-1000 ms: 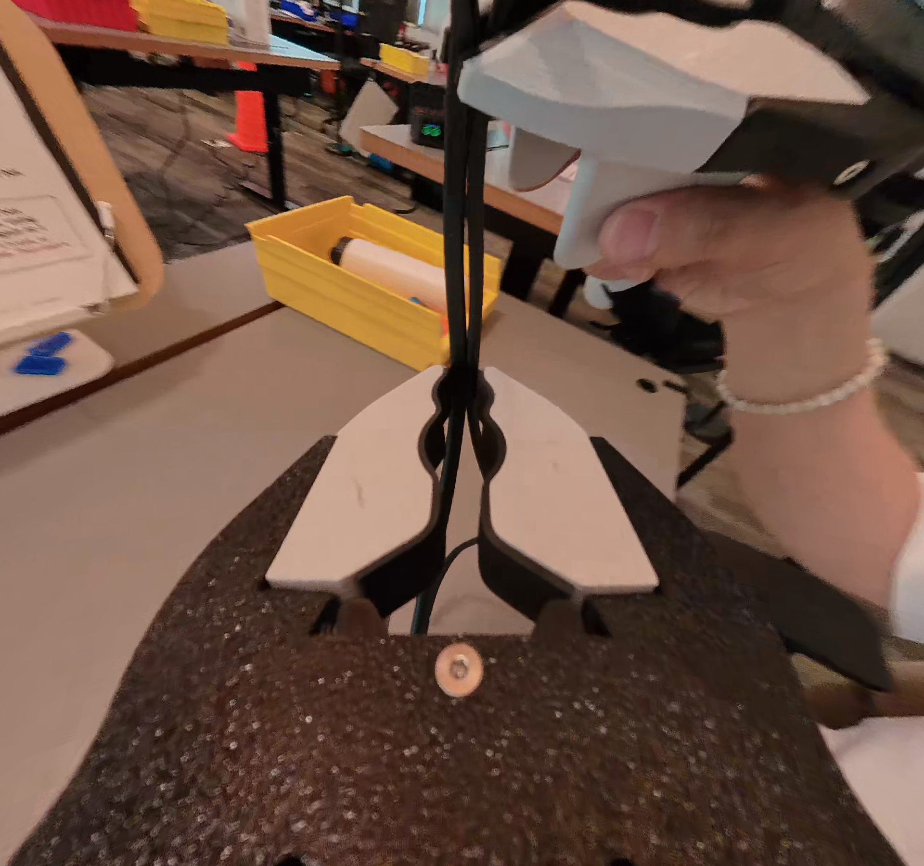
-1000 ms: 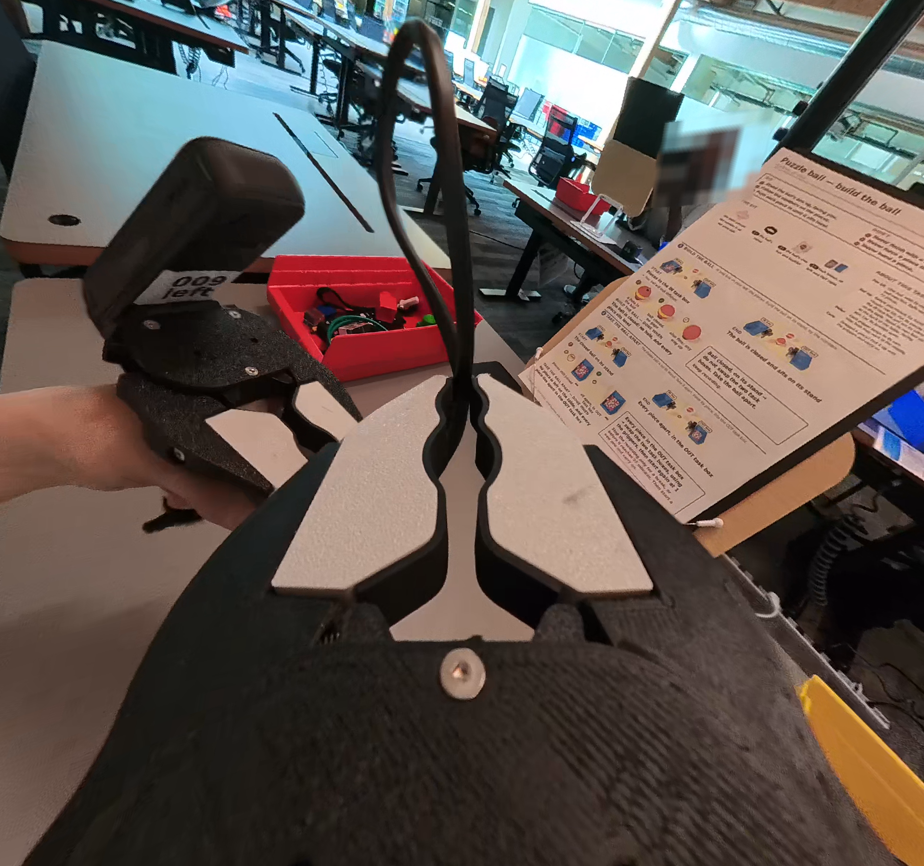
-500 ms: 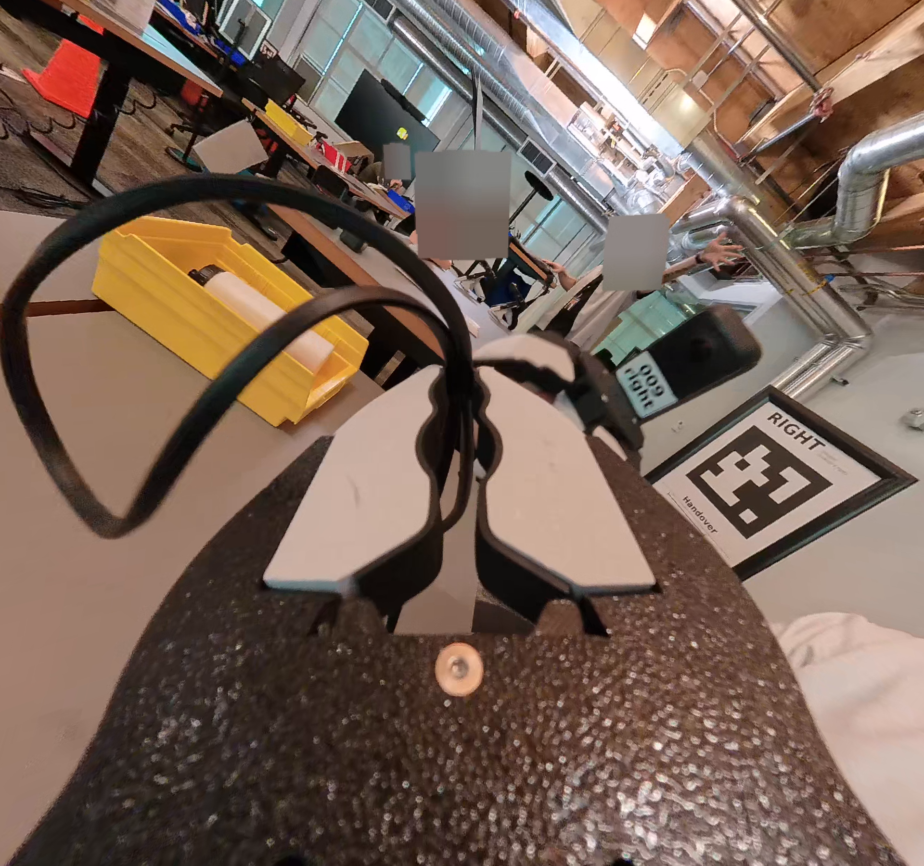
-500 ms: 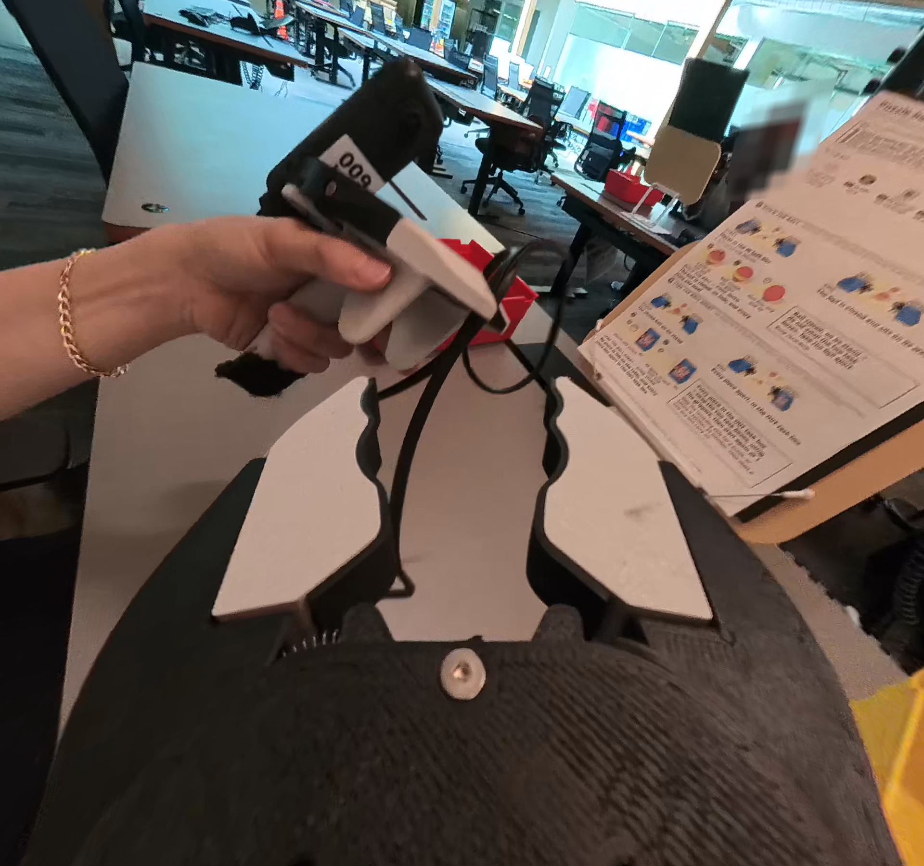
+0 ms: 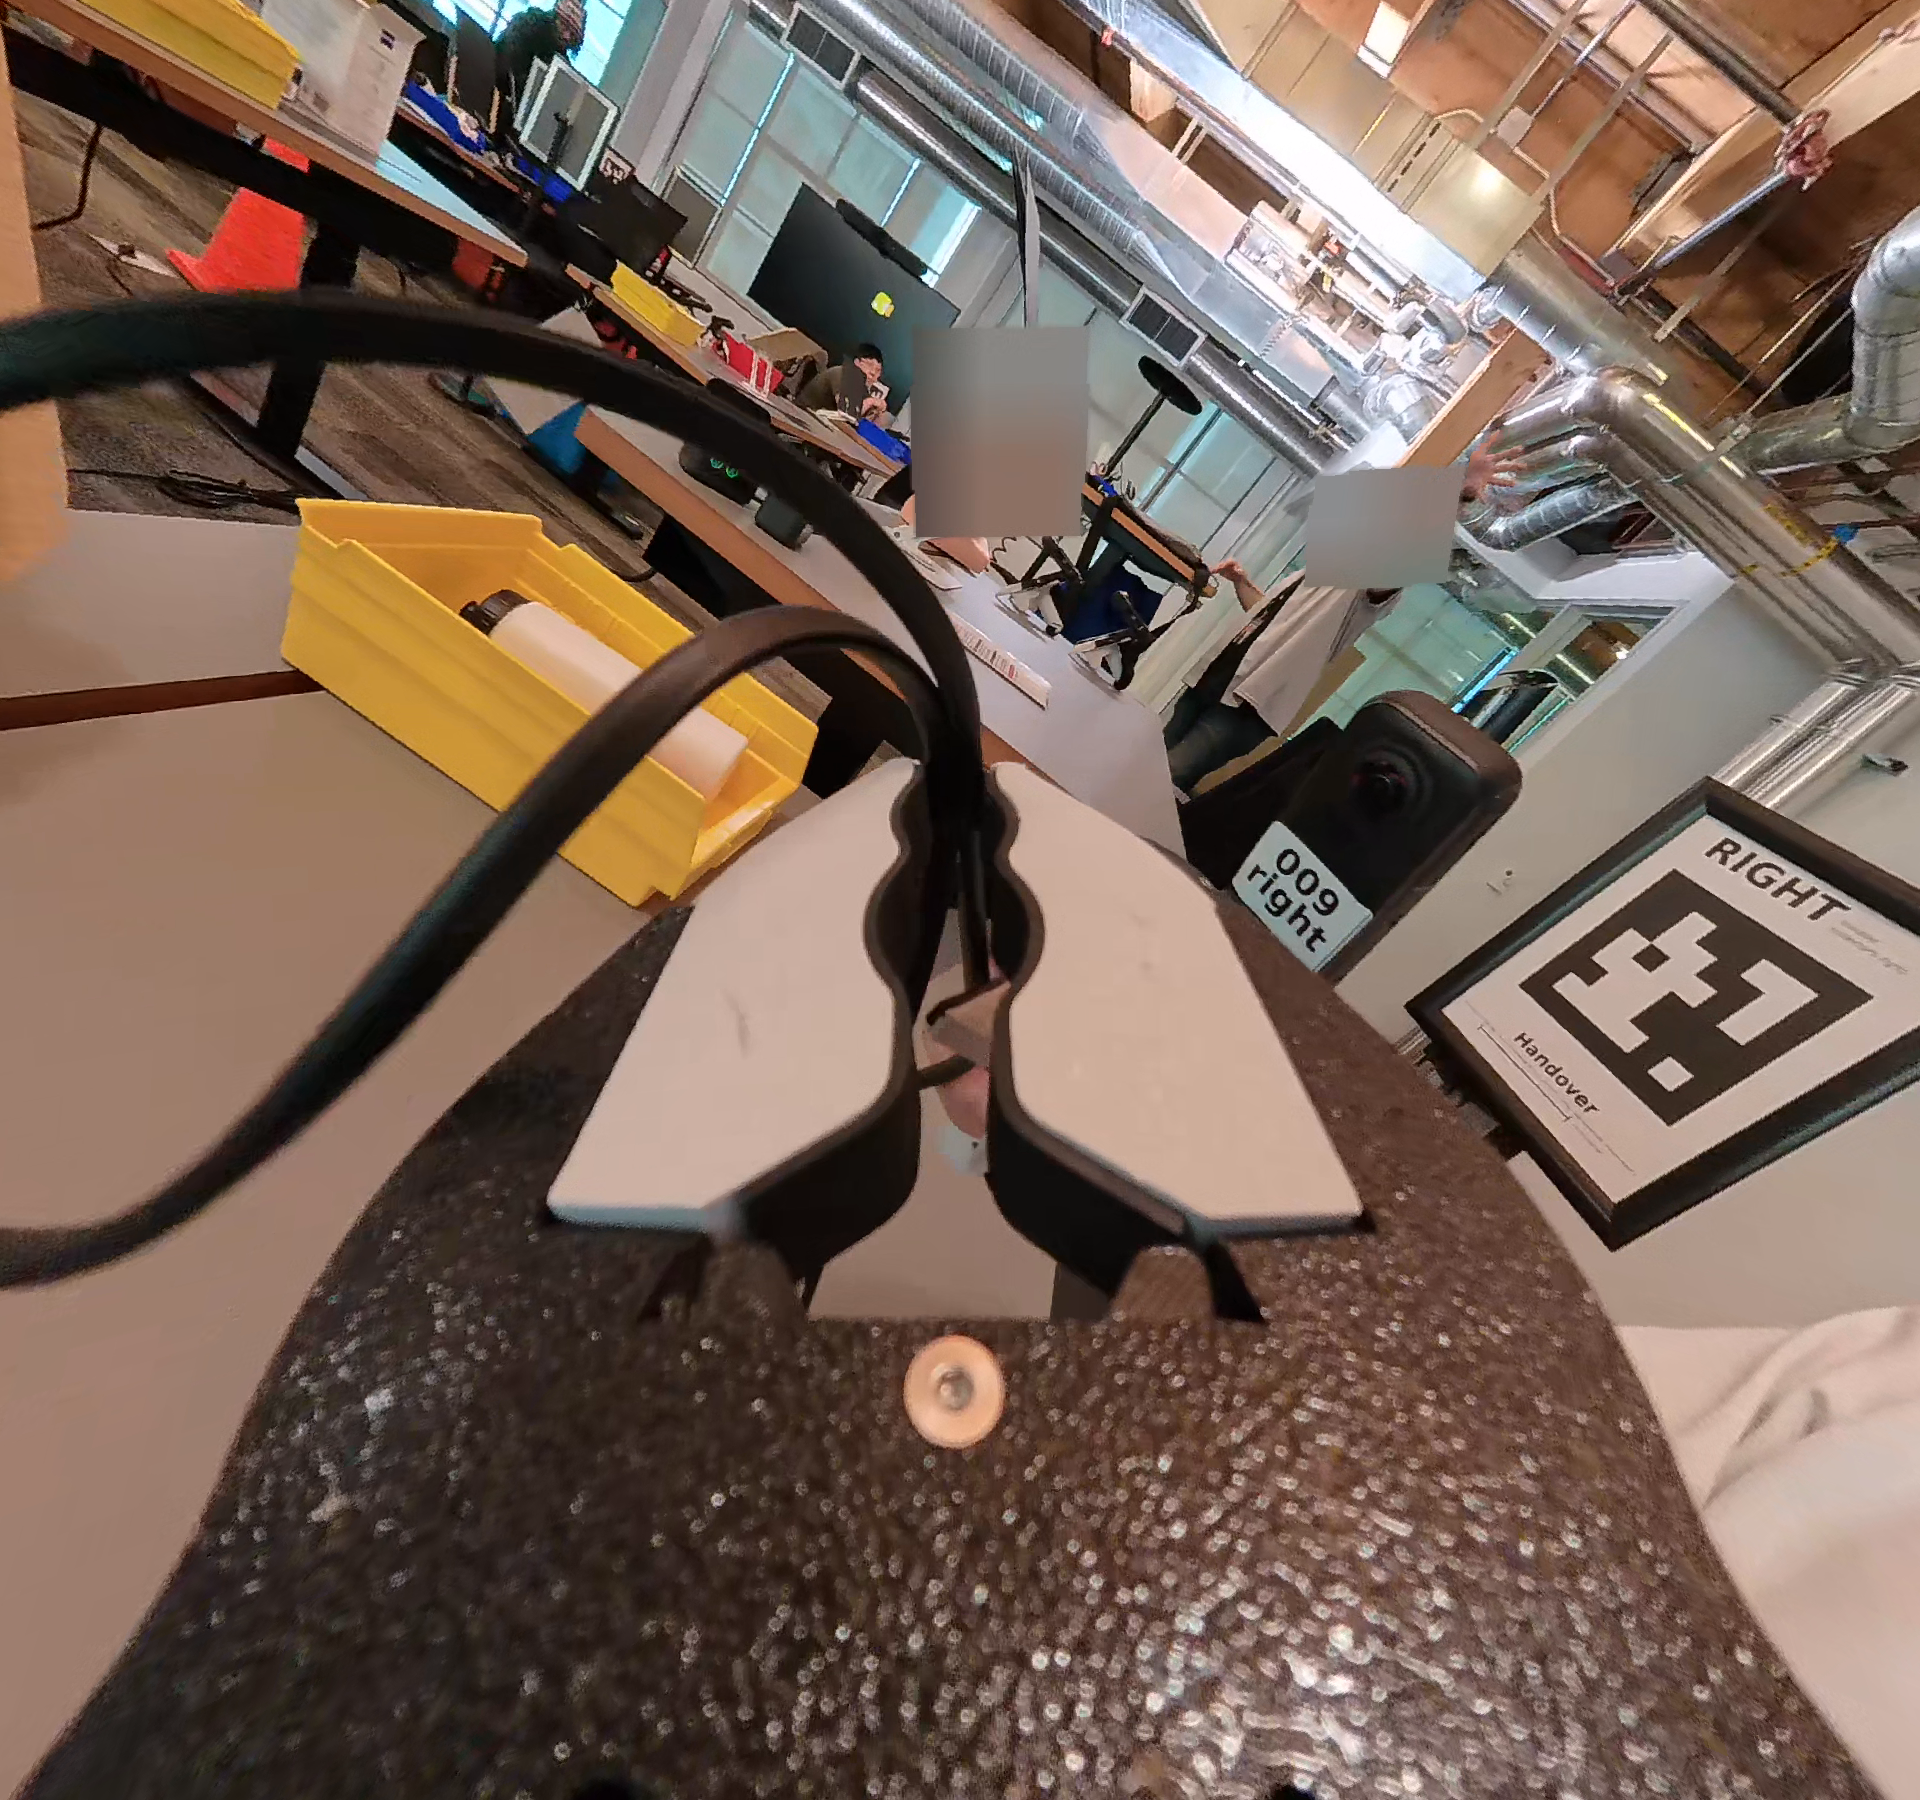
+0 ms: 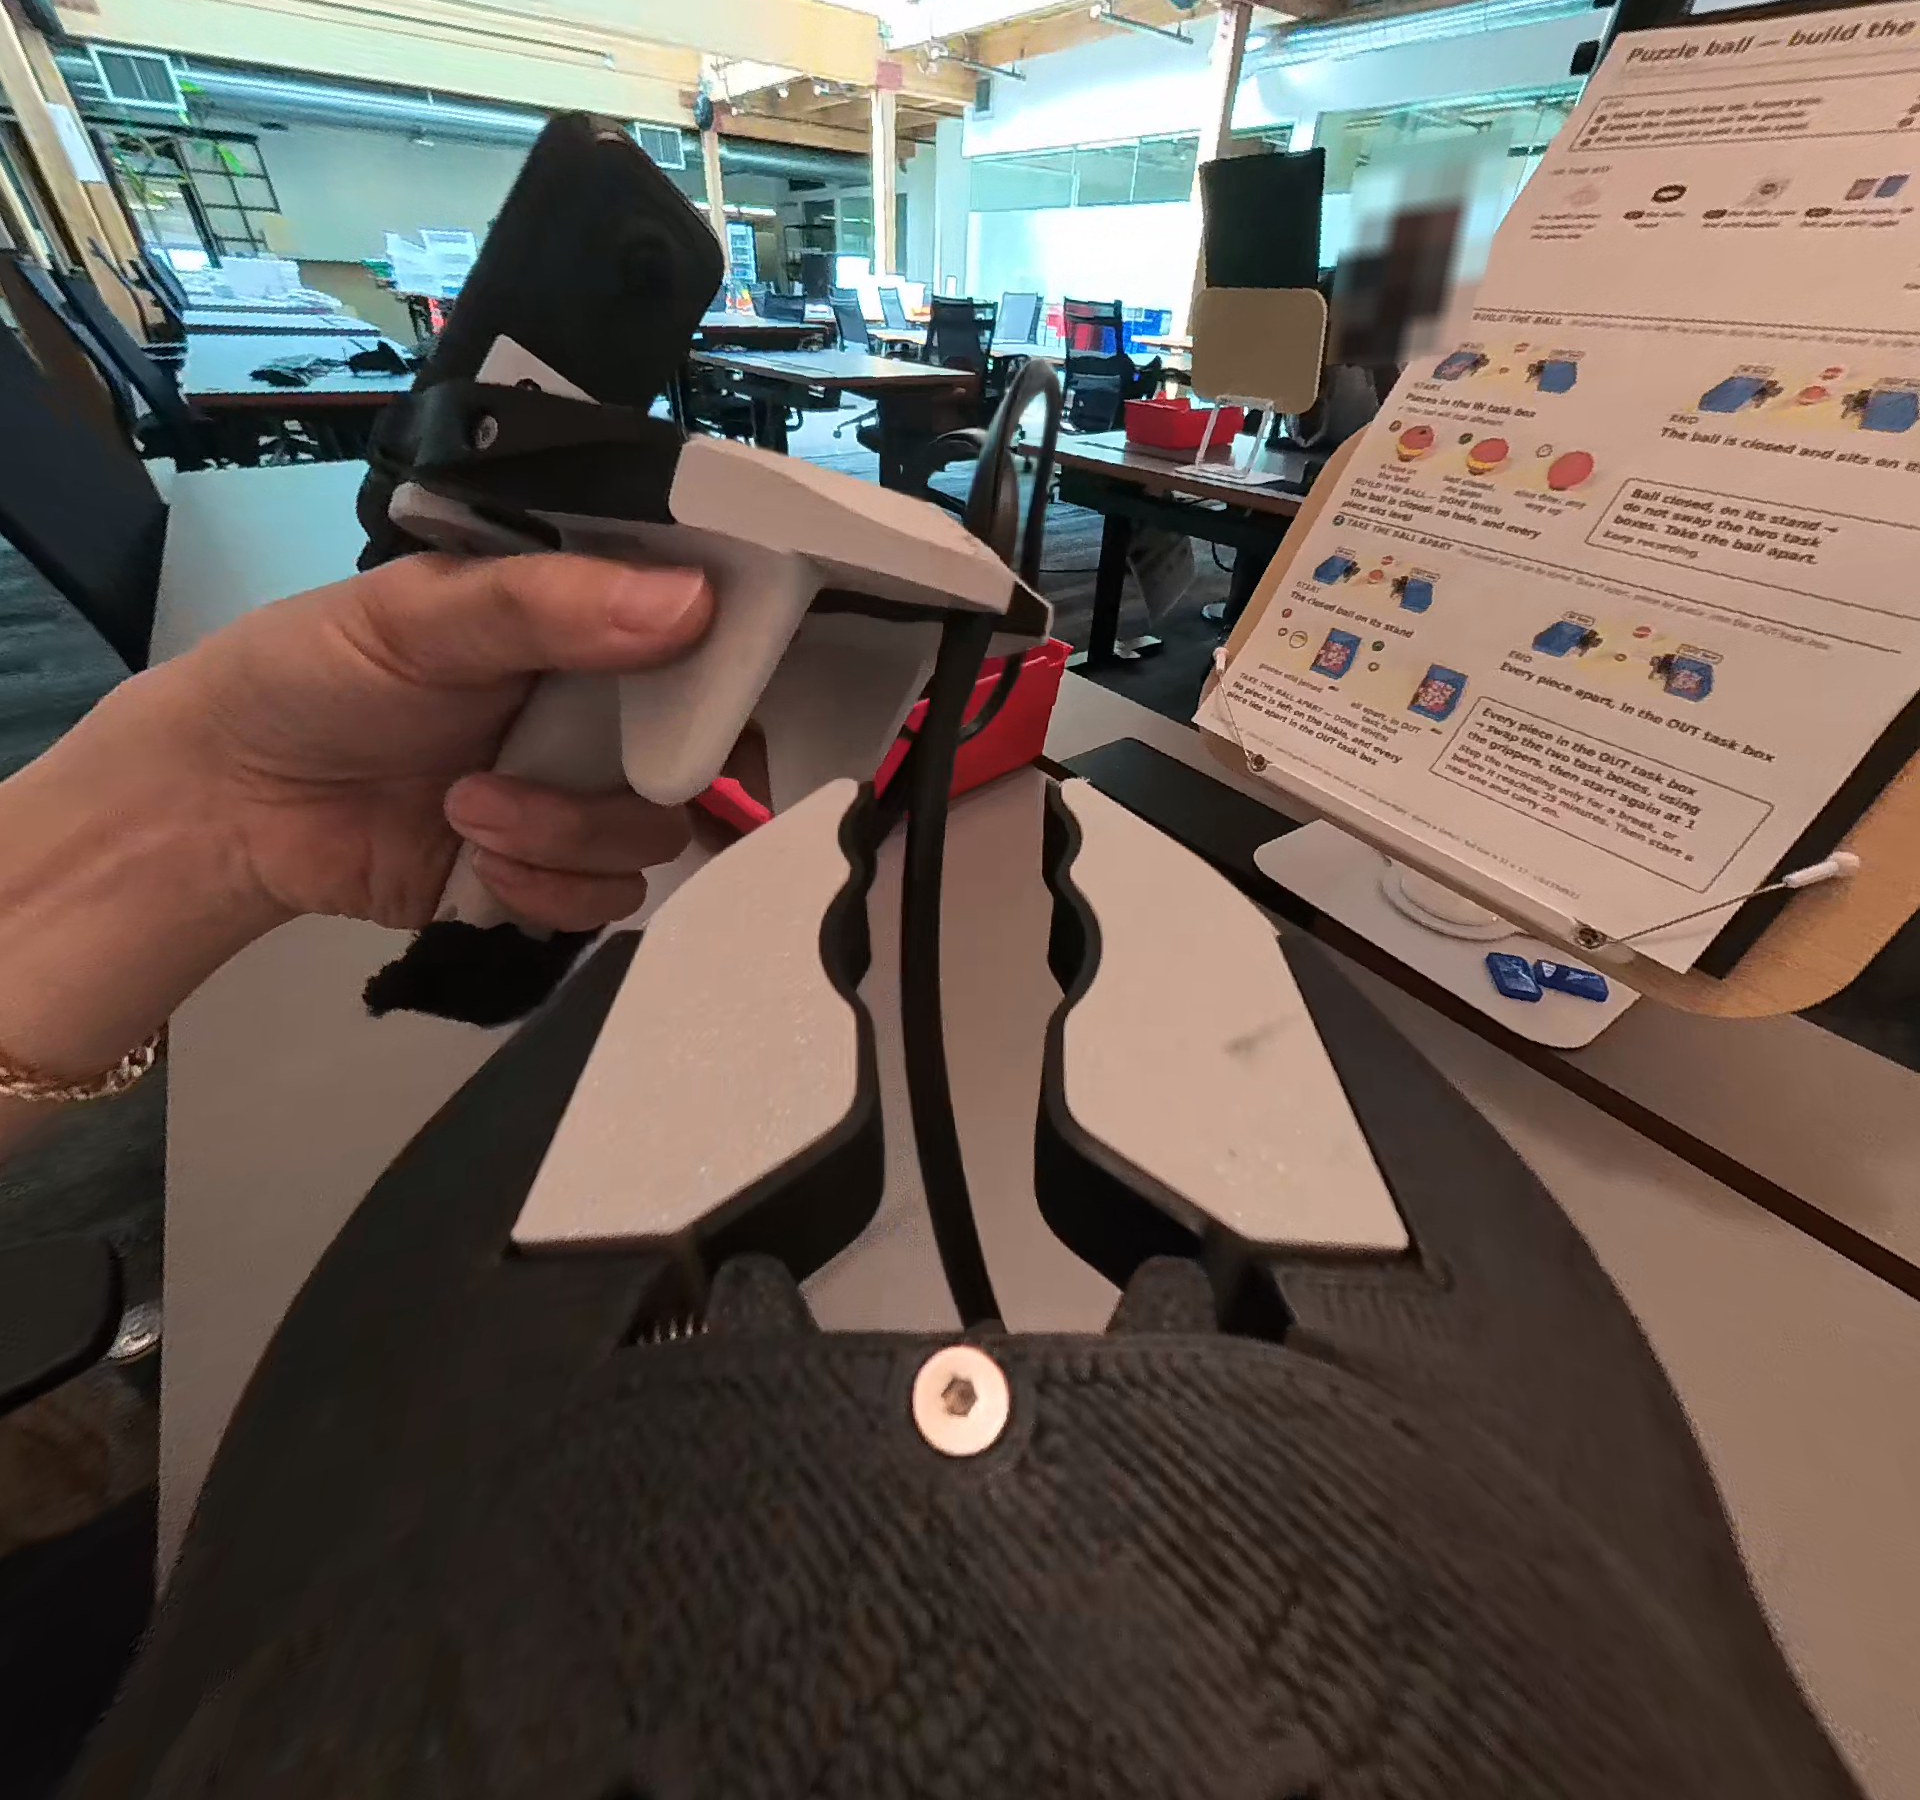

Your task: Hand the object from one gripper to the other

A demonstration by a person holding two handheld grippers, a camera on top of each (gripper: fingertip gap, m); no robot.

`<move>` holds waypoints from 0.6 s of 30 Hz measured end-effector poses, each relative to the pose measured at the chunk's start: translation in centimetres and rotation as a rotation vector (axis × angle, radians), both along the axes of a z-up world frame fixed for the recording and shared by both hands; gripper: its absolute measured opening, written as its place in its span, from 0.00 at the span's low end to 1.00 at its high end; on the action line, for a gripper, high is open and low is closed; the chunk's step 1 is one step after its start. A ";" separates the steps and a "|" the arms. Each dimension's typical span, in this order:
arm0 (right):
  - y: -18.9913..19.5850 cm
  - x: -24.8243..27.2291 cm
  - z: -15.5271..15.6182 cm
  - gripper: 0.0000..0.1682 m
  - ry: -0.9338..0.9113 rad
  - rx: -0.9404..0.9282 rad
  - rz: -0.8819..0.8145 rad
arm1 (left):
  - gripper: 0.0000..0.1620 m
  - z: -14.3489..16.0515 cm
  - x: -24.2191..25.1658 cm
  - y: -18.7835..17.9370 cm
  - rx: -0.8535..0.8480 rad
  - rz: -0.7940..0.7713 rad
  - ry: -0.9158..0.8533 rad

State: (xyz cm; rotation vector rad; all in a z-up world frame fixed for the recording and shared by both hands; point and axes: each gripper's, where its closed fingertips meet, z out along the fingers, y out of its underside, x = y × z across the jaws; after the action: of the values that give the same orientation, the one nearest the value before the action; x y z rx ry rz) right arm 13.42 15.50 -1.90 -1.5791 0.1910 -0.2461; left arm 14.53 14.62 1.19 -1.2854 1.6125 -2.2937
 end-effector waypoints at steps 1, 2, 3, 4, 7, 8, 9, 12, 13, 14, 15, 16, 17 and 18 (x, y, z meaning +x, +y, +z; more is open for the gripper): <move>0.0 0.0 0.1 0.18 0.003 0.010 -0.004 | 0.05 -0.1 0.0 0.0 0.005 0.004 -0.001; 0.1 0.0 0.2 0.18 0.001 0.016 -0.007 | 0.05 -0.2 0.1 -0.1 0.010 0.009 -0.005; 0.1 0.0 0.2 0.18 0.002 0.016 -0.009 | 0.05 -0.2 0.1 -0.1 0.016 0.015 -0.009; 0.2 0.0 0.2 0.18 0.004 0.015 -0.009 | 0.05 -0.4 0.1 -0.2 0.024 0.018 -0.011; 0.2 0.2 0.3 0.11 -0.004 0.015 -0.016 | 0.05 -0.7 0.1 -0.6 0.052 0.024 -0.015; 0.2 0.3 0.3 0.09 -0.005 0.013 -0.016 | 0.05 -0.8 0.1 -0.6 0.057 0.024 -0.017; 0.3 0.3 0.2 0.08 -0.006 0.012 -0.014 | 0.05 -0.7 0.1 -0.7 0.056 0.023 -0.018; 0.3 0.4 0.1 0.03 -0.008 0.003 -0.012 | 0.05 -0.8 0.2 -0.7 0.060 0.025 -0.018; 0.3 0.4 0.0 0.03 -0.022 -0.011 -0.012 | 0.05 -0.8 0.1 -0.7 0.067 0.025 -0.019; 0.2 0.3 -0.1 0.03 -0.039 -0.033 -0.007 | 0.05 -0.9 0.1 -0.7 0.078 0.026 -0.020; 0.2 0.3 -0.2 0.03 -0.058 -0.057 -0.003 | 0.05 -1.0 0.0 -0.7 0.089 0.029 -0.024; 0.1 0.3 -0.3 0.03 -0.080 -0.084 0.000 | 0.05 -1.1 -0.1 -0.6 0.100 0.033 -0.029; 0.1 0.2 -0.4 0.03 -0.101 -0.115 0.003 | 0.05 -1.3 -0.2 -0.5 0.114 0.040 -0.034; 0.1 0.3 -0.6 0.03 -0.122 -0.148 0.003 | 0.05 -1.4 -0.2 -0.4 0.129 0.052 -0.039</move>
State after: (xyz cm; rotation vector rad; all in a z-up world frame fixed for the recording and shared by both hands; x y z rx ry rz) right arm 13.74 15.62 -2.49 -1.7053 0.0766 -0.3602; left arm 14.36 14.21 -0.21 -1.2309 1.6641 -2.1326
